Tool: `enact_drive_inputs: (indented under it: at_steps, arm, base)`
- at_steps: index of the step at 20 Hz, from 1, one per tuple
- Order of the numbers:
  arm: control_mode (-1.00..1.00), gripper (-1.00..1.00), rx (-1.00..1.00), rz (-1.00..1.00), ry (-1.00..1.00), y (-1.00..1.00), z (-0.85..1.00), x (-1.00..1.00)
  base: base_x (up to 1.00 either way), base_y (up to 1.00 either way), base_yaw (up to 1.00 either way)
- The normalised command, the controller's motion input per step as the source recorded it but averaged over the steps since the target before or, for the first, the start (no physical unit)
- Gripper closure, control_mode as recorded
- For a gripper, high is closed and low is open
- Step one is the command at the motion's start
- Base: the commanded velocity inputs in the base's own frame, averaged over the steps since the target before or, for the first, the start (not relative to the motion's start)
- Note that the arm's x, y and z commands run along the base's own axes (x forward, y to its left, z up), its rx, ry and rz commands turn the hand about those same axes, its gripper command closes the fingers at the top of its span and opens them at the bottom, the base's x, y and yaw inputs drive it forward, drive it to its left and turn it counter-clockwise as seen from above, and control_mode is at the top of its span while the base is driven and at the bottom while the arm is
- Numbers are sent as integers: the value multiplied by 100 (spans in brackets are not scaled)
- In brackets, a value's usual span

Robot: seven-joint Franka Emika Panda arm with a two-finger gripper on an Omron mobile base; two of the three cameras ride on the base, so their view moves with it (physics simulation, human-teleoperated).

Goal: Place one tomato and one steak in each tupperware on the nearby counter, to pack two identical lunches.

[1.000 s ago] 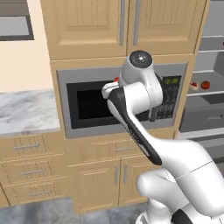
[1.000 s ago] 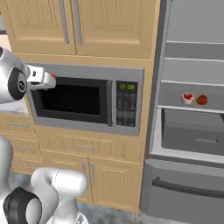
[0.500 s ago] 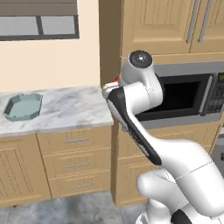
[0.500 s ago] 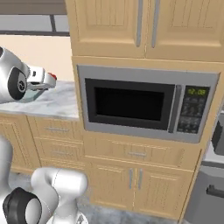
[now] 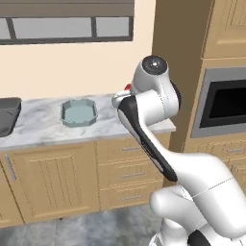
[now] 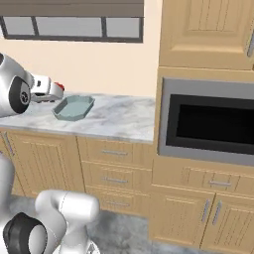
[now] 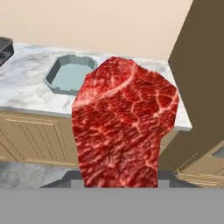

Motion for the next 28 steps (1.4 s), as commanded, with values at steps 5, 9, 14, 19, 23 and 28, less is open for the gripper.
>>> enact_drive_inputs:
  at_steps: [5, 9, 14, 19, 23, 28]
  arm:
    - [100, 100, 0, 0, 0, 0, 0, 0]
    - [100, 100, 0, 0, 0, 0, 0, 0]
    - [100, 100, 0, 0, 0, 0, 0, 0]
    - [100, 100, 0, 0, 0, 0, 0, 0]
    - [100, 100, 0, 0, 0, 0, 0, 0]
    - [100, 100, 0, 0, 0, 0, 0, 0]
  base:
    - [4, 100, 0]
    - [19, 100, -1]
    - [32, 74, -9]
    - [59, 10, -11]
    - [61, -5, -1]
    - [65, -16, 0]
